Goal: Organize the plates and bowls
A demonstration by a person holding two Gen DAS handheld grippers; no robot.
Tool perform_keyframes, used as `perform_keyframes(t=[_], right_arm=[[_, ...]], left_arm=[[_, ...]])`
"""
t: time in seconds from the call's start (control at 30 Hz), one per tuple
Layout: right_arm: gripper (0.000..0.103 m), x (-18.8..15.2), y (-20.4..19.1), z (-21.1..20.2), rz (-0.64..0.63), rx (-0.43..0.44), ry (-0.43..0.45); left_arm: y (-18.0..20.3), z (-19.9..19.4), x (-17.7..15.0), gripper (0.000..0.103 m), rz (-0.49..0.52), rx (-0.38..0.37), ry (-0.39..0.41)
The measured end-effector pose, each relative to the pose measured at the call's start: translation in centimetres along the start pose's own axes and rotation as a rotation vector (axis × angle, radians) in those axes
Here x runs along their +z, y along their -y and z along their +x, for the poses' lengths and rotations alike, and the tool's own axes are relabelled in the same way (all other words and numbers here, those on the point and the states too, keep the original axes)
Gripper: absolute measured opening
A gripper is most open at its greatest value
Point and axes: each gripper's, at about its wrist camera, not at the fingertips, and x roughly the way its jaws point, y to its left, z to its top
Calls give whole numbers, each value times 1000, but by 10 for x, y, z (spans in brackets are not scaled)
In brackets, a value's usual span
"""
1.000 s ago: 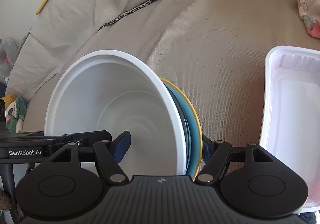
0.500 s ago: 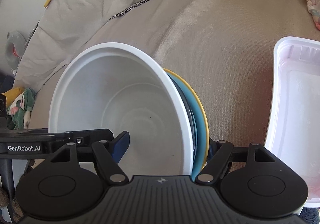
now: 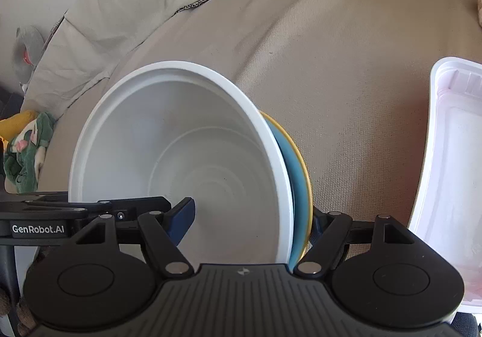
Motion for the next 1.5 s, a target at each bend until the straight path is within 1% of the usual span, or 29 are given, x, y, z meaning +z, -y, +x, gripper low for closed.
perform_keyframes(t=[0.13,0.3,0.47,0.6,0.73,0.77,1.0,1.13,1.23,1.3,1.37,1.5], right_arm=[[75,1,4,0,16,-4,-1],[75,1,9,-2,26,-34,29],[75,0,11,-2,42,-14,27],[74,2,13,-4,49,18,22],[72,3,8,-4,36,8,17],[70,4,8,-5,38,18,15],[69,14,7,-5,45,23,20],[68,25,12,-6,62,15,37],[68,33,20,-5,88,15,24],[68,36,24,-5,105,28,9],[68,37,23,-4,93,22,4],[68,40,19,-3,63,2,3]], left_arm=[[0,4,0,49,0,-5,-3],[0,4,0,49,-7,-8,-4],[2,7,0,49,2,4,-6],[3,7,-1,49,3,2,-4],[-1,7,0,49,-12,-18,-1],[-3,7,-1,50,-16,-23,4],[0,8,10,50,-25,-19,13],[7,13,25,50,-1,-8,23],[12,18,34,51,29,-2,14],[14,17,32,51,50,-2,31],[15,17,30,51,73,4,30],[13,17,27,51,74,1,36]])
